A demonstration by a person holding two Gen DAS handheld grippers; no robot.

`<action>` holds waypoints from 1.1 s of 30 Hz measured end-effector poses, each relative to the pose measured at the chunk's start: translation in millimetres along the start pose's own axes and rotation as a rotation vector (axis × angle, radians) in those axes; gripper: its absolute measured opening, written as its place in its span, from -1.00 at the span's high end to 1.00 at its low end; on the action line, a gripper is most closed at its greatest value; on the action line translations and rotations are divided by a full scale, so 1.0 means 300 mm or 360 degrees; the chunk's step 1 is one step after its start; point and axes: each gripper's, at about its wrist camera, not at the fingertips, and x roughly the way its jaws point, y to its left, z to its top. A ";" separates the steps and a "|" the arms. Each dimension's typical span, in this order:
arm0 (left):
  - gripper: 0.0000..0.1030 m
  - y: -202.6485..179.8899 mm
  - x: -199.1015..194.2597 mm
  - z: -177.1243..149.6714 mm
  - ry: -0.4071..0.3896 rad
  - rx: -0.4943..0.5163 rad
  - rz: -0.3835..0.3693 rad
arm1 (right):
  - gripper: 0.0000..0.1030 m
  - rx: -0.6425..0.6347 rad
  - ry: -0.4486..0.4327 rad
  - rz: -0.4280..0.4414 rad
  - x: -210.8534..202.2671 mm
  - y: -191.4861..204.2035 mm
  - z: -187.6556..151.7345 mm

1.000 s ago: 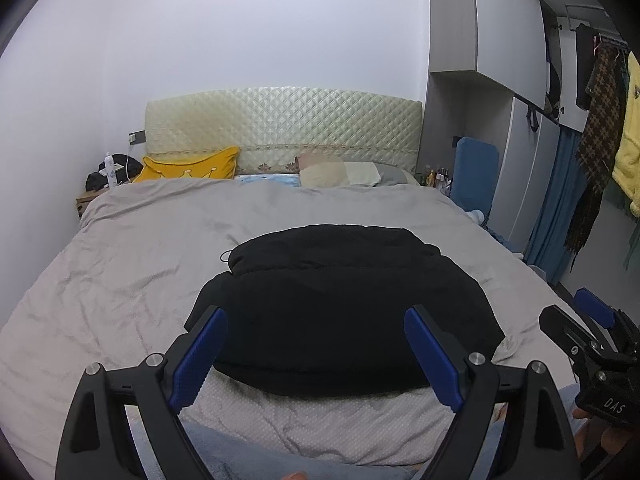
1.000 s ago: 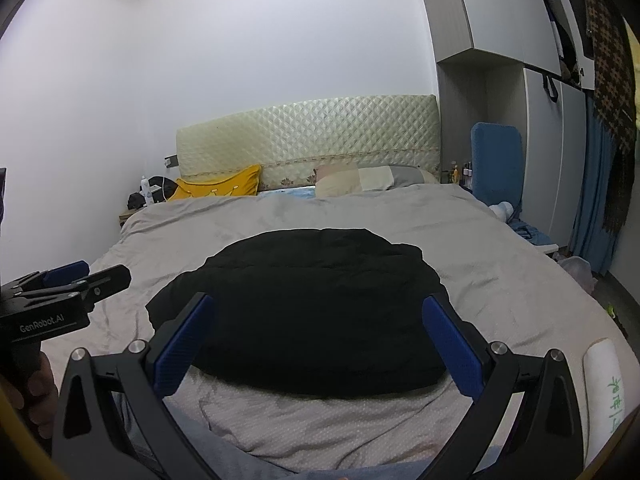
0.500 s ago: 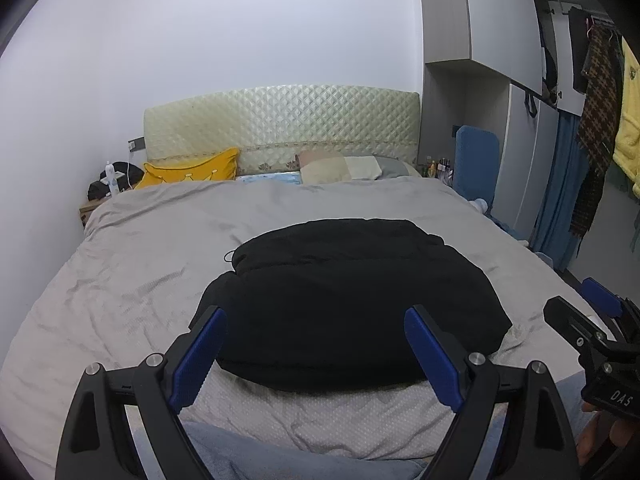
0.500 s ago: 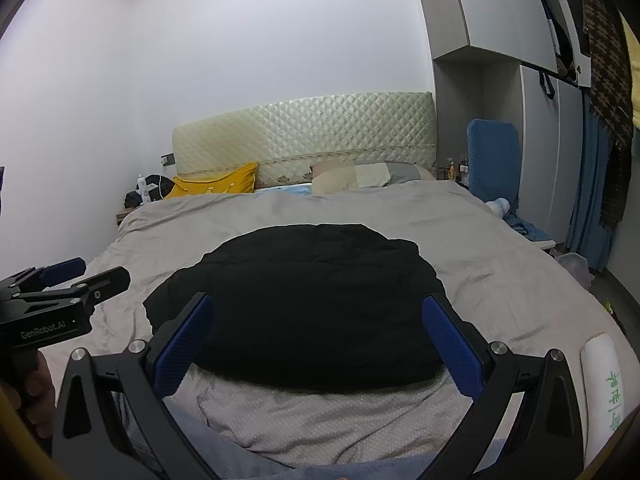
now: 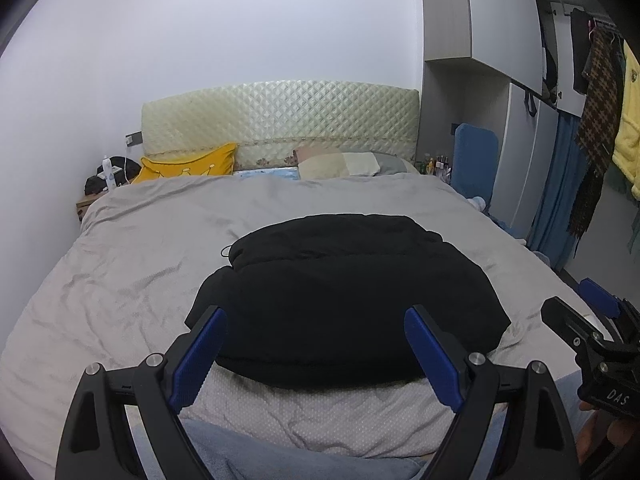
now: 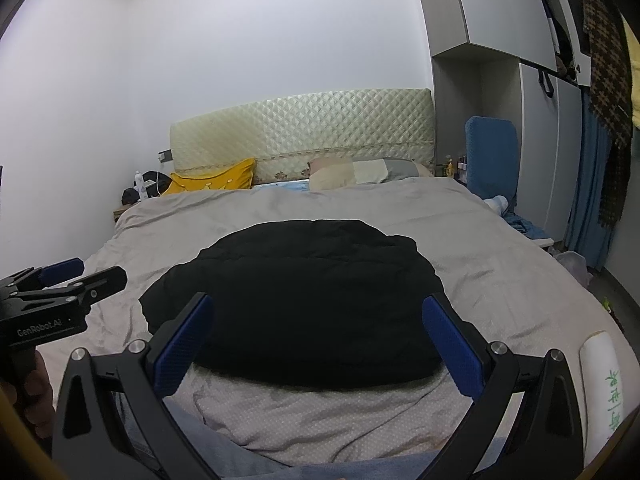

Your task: Fold large clothes

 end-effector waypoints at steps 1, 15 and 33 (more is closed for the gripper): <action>-0.75 -0.002 0.004 0.000 0.0004 0.0000 -0.0001 | -1.00 -0.0001 0.0003 0.0000 0.002 0.000 -0.002; -0.75 -0.010 0.008 0.000 0.0010 0.0003 0.0000 | -1.00 -0.0015 0.0009 -0.0005 0.002 0.003 -0.004; -0.75 -0.022 0.027 -0.006 0.0025 0.0000 0.0003 | -1.00 -0.0003 0.0000 -0.0013 -0.005 0.009 -0.005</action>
